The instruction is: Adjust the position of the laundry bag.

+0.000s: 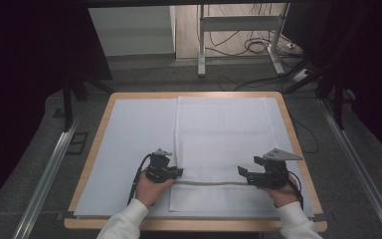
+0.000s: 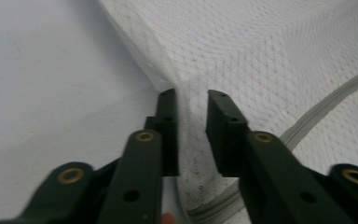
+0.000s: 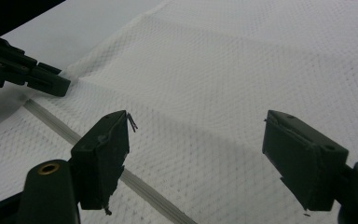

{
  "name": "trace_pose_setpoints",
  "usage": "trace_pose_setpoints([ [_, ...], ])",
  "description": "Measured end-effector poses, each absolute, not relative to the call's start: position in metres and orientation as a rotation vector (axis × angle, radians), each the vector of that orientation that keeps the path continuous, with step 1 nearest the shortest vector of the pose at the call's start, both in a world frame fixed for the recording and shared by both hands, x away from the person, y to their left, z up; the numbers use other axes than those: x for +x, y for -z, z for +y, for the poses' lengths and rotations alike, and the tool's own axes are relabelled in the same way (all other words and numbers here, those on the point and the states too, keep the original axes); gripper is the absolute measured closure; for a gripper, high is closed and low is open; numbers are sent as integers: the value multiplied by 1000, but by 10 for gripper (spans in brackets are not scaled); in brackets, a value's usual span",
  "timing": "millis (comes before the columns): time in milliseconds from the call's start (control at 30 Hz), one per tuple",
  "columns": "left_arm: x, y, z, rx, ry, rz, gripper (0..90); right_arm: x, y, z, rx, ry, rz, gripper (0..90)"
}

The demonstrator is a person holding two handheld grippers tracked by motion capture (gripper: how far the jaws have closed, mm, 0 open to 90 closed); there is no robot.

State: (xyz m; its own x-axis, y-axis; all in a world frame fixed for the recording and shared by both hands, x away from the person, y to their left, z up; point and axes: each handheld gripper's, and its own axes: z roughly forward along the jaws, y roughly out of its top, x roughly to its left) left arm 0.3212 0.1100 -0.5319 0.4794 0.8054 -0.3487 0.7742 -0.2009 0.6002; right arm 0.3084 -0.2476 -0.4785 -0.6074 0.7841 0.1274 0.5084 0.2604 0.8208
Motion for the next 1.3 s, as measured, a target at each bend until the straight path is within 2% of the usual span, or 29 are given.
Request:
trace_pose_setpoints([
  [133,321,533,109,1997,-63,1283,849,308,478,-248,1186,-1259,2224,226],
  [333,321,533,111,1989,-64,1278,889,310,475,-250,1197,-1246,2218,231],
  [800,321,533,114,1972,-55,1267,896,331,458,-286,1335,-1074,2147,278],
  [1300,320,533,113,1977,-52,1264,896,344,469,-323,1483,-963,2114,311],
])
